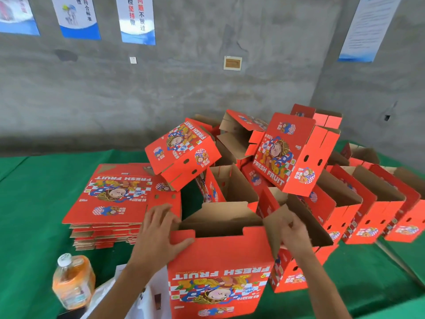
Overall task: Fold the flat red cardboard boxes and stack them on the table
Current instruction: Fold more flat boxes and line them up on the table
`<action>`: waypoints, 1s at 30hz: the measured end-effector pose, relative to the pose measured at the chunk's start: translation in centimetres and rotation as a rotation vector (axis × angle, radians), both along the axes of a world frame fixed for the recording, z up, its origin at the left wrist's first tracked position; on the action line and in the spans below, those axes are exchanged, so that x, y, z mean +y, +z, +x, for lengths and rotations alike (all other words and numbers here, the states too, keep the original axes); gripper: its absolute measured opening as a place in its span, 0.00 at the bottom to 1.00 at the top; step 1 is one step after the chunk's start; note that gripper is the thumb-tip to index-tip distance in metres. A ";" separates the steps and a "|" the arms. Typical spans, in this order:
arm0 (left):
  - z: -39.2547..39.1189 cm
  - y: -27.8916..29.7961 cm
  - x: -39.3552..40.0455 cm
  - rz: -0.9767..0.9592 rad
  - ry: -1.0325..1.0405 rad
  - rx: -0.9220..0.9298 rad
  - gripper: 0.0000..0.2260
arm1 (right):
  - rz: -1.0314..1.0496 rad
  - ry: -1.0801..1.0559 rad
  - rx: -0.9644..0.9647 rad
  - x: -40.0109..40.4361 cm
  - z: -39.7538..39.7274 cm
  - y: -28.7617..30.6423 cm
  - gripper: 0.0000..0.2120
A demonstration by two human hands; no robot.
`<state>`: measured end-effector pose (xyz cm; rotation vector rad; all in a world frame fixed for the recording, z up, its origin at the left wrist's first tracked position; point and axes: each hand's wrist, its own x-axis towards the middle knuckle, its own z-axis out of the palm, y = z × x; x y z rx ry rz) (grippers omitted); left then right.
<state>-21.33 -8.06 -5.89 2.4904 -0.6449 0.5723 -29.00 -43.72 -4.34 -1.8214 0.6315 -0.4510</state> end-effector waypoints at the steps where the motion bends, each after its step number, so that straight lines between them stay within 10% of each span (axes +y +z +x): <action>1: -0.2 -0.1 -0.2 0.044 0.062 0.002 0.31 | -0.084 -0.015 -0.061 0.4 -0.6 -1.1 0.16; 8: -2.2 0.3 -3.1 0.129 0.207 0.026 0.32 | -0.334 0.218 -0.275 4.6 -1.7 -4.7 0.22; 14: -3.6 -1.7 -6.2 -0.035 -0.091 -0.004 0.31 | -0.474 0.259 -0.161 3.9 -2.0 -5.3 0.24; 30: -2.4 -0.7 -5.4 -0.107 -0.086 0.355 0.38 | -0.562 0.318 -0.055 4.3 -2.3 -4.7 0.32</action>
